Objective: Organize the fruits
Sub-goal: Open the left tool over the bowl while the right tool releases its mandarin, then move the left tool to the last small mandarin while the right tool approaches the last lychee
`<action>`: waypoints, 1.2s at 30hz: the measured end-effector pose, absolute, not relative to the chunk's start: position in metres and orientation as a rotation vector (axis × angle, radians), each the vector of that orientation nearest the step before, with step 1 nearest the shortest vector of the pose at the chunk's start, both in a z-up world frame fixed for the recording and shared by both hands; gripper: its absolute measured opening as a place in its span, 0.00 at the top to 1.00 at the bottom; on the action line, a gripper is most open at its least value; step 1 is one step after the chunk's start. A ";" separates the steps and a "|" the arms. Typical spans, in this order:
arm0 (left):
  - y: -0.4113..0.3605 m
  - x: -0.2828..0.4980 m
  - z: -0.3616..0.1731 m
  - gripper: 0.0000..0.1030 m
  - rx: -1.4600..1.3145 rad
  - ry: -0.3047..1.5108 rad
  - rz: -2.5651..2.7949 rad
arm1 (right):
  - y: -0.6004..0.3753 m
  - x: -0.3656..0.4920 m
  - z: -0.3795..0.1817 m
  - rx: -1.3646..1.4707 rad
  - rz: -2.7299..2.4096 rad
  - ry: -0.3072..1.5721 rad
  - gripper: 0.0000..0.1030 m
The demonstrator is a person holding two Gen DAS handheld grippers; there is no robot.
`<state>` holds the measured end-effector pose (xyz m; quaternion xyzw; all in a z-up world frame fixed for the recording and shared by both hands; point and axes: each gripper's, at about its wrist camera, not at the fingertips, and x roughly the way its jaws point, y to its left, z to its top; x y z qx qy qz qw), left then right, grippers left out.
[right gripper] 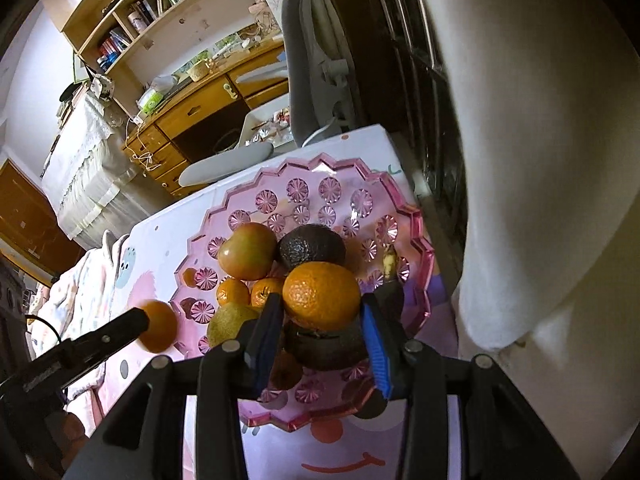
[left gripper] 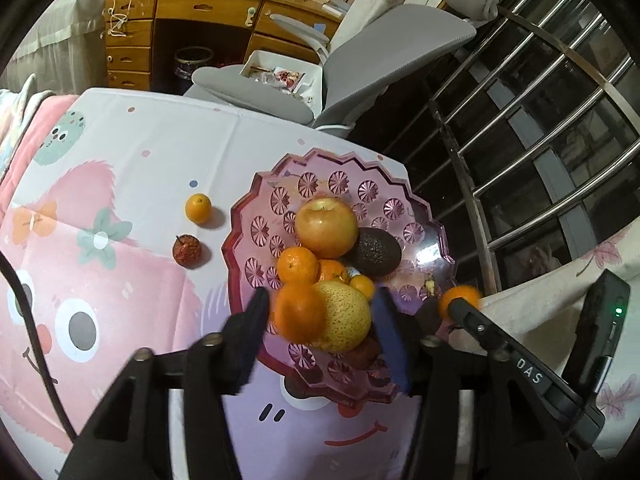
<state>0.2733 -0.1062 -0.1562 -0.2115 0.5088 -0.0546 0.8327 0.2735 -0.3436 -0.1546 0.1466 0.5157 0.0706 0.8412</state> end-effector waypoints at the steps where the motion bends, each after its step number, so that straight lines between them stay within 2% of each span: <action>1: -0.106 0.273 -0.155 0.43 -0.446 1.074 -0.113 | -0.345 0.273 -0.155 0.321 0.142 1.088 0.51; 7: -0.094 0.266 -0.153 0.39 -0.450 1.083 -0.094 | -0.343 0.268 -0.156 0.345 0.132 1.087 0.50; 18: -0.056 0.244 -0.151 0.38 -0.445 1.107 -0.076 | -0.336 0.242 -0.160 0.440 0.085 1.134 0.49; 25: -0.022 0.229 -0.144 0.32 -0.418 1.122 -0.100 | -0.308 0.223 -0.156 0.496 0.034 1.139 0.49; 30: 0.010 0.221 -0.138 0.24 -0.385 1.150 -0.134 | -0.278 0.205 -0.150 0.526 -0.002 1.128 0.49; 36: 0.053 0.221 -0.134 0.17 -0.317 1.220 -0.190 | -0.236 0.190 -0.147 0.556 -0.039 1.115 0.43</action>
